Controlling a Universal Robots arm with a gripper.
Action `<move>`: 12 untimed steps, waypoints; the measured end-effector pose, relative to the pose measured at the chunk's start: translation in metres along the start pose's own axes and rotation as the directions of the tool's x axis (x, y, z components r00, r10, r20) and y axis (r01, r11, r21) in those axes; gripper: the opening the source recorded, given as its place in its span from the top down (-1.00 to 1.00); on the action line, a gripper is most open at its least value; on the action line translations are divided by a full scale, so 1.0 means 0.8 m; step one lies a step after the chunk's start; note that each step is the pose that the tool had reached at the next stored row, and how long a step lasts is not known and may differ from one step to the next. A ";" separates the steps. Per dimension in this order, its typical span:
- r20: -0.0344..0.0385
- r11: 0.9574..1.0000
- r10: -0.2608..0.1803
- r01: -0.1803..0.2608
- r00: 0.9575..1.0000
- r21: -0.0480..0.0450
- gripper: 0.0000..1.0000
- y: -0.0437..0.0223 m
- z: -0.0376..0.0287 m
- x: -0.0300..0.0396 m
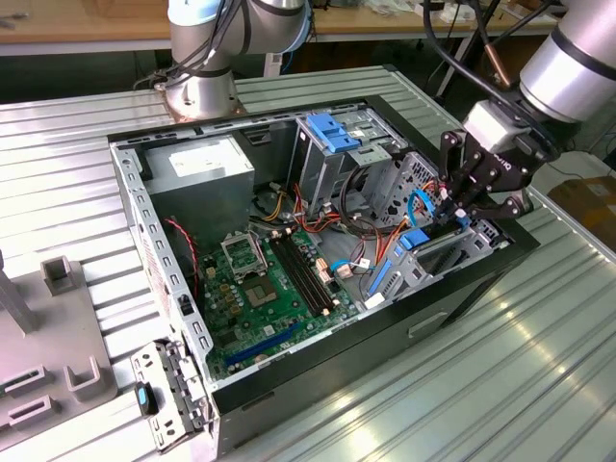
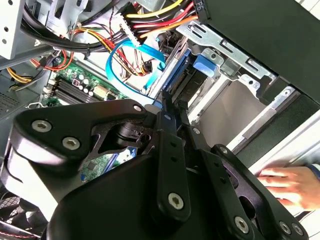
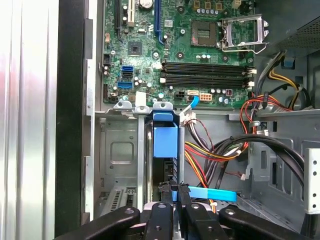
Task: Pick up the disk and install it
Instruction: 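Insert the first disk wire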
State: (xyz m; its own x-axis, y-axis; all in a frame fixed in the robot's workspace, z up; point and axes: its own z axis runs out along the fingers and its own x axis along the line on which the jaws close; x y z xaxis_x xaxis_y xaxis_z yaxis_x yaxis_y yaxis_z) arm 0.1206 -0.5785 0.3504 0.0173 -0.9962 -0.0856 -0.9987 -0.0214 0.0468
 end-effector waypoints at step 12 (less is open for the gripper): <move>0.000 1.000 0.000 0.000 1.000 0.000 0.67 -0.0003 0.0025 0.0005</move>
State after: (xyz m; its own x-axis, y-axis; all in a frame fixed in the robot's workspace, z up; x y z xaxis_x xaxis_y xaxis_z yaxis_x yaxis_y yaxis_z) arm 0.1208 -0.5787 0.3484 0.0173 -0.9962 -0.0857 -0.9987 -0.0213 0.0468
